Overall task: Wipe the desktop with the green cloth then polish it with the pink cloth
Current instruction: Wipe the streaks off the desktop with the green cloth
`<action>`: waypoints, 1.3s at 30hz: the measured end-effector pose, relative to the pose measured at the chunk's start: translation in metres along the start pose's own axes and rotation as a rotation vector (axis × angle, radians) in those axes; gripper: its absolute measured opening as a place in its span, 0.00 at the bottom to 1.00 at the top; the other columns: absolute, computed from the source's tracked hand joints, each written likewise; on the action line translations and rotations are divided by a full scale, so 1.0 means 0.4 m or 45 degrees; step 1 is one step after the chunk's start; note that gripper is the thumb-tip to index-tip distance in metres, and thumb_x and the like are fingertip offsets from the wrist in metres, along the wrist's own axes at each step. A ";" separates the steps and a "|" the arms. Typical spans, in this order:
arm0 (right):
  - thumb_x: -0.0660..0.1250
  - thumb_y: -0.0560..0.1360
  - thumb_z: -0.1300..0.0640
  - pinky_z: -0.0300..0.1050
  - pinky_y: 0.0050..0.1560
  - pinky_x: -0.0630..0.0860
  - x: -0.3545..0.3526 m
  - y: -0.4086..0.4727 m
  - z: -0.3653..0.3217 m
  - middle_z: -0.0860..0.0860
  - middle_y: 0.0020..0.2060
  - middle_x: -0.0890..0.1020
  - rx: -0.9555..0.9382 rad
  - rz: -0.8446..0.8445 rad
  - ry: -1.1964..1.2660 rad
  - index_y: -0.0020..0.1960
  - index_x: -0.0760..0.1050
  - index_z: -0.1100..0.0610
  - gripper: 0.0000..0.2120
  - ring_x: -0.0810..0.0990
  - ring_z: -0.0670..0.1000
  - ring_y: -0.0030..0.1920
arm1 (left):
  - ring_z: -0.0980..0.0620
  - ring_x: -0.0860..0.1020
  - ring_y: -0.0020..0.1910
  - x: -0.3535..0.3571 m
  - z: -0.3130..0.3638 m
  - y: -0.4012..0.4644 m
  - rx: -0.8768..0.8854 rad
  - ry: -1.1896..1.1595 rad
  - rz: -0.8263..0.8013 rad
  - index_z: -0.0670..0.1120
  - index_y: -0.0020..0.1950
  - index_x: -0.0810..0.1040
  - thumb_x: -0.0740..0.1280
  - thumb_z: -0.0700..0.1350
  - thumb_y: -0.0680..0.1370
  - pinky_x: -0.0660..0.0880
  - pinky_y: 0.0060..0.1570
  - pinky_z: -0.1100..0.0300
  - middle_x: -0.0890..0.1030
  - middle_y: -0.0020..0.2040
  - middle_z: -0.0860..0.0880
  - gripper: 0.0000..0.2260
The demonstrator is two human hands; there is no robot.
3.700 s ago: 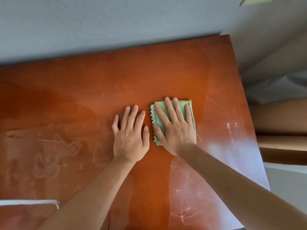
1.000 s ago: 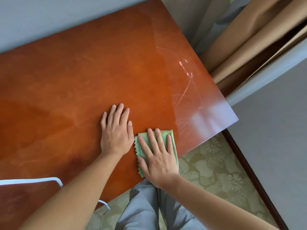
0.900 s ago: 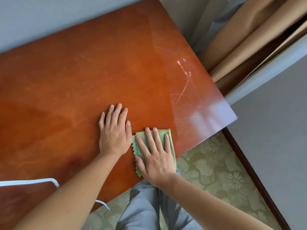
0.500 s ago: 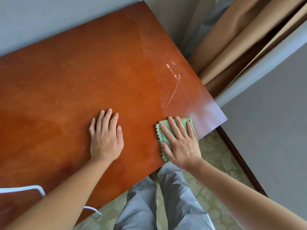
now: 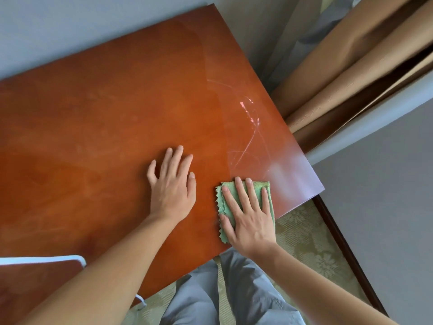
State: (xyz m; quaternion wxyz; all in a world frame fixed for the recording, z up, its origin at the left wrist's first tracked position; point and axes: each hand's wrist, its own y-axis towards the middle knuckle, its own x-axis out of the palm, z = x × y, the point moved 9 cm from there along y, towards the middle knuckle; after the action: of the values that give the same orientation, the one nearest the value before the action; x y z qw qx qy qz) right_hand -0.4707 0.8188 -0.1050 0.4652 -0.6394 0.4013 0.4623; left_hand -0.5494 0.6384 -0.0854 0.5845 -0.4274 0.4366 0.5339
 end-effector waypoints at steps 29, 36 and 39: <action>0.48 0.83 0.38 0.64 0.77 0.48 0.005 0.015 0.003 0.51 0.81 0.51 -0.073 0.024 0.014 0.81 0.50 0.45 0.30 0.47 0.57 0.80 | 0.44 0.58 0.81 0.034 0.022 0.017 -0.012 0.087 0.018 0.49 0.78 0.68 0.50 0.54 0.84 0.55 0.76 0.38 0.63 0.81 0.47 0.24; 0.47 0.82 0.36 0.63 0.77 0.43 -0.003 0.085 -0.016 0.52 0.81 0.51 -0.069 0.025 -0.028 0.82 0.49 0.45 0.30 0.45 0.57 0.80 | 0.44 0.58 0.81 0.038 0.025 0.017 0.004 0.082 0.027 0.50 0.78 0.67 0.52 0.53 0.84 0.54 0.77 0.38 0.63 0.81 0.47 0.24; 0.45 0.82 0.36 0.62 0.77 0.42 -0.021 0.164 -0.036 0.52 0.81 0.52 -0.041 0.030 -0.017 0.82 0.48 0.45 0.30 0.44 0.55 0.81 | 0.44 0.57 0.81 0.040 0.024 0.015 0.006 0.085 0.017 0.50 0.78 0.67 0.51 0.53 0.84 0.54 0.77 0.38 0.63 0.81 0.47 0.24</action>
State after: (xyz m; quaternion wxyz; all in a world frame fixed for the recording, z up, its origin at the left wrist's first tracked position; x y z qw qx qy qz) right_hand -0.5314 0.7895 -0.1094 0.4520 -0.6388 0.3982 0.4786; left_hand -0.5541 0.6521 -0.0985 0.5670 -0.4407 0.4600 0.5222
